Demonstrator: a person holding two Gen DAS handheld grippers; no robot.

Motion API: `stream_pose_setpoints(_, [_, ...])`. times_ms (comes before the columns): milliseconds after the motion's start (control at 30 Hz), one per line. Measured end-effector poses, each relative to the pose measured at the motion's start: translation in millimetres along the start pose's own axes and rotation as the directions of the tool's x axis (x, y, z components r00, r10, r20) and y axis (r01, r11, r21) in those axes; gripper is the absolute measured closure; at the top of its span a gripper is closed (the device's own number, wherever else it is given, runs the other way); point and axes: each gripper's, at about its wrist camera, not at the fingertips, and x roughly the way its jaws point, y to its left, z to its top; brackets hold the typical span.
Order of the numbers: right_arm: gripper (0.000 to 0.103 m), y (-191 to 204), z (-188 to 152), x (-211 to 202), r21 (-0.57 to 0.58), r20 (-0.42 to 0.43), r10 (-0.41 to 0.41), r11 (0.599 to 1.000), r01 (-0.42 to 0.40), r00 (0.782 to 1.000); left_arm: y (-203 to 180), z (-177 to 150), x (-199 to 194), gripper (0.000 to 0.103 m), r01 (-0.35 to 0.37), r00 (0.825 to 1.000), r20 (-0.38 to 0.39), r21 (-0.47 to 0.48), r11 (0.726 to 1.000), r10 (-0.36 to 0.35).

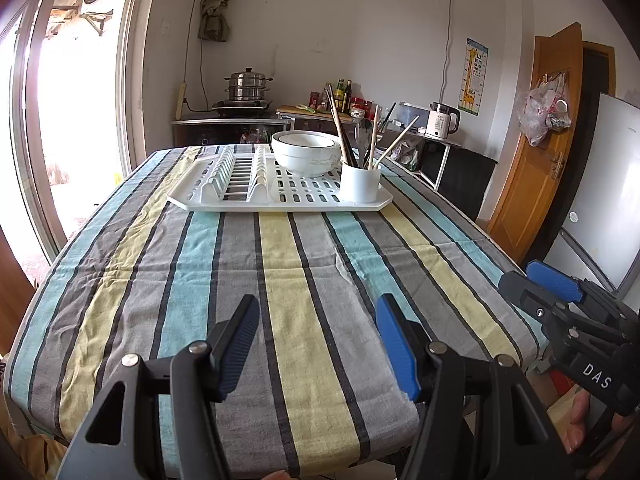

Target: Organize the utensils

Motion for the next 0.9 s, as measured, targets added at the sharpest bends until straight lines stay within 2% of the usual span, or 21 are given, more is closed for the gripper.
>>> stream_pose_setpoints(900, [0.046, 4.0, 0.4, 1.7, -0.007, -0.003, 0.012, 1.0, -0.012, 1.0, 0.0, -0.9, -1.3, 0.04, -0.007, 1.0, -0.001, 0.003, 1.0, 0.007])
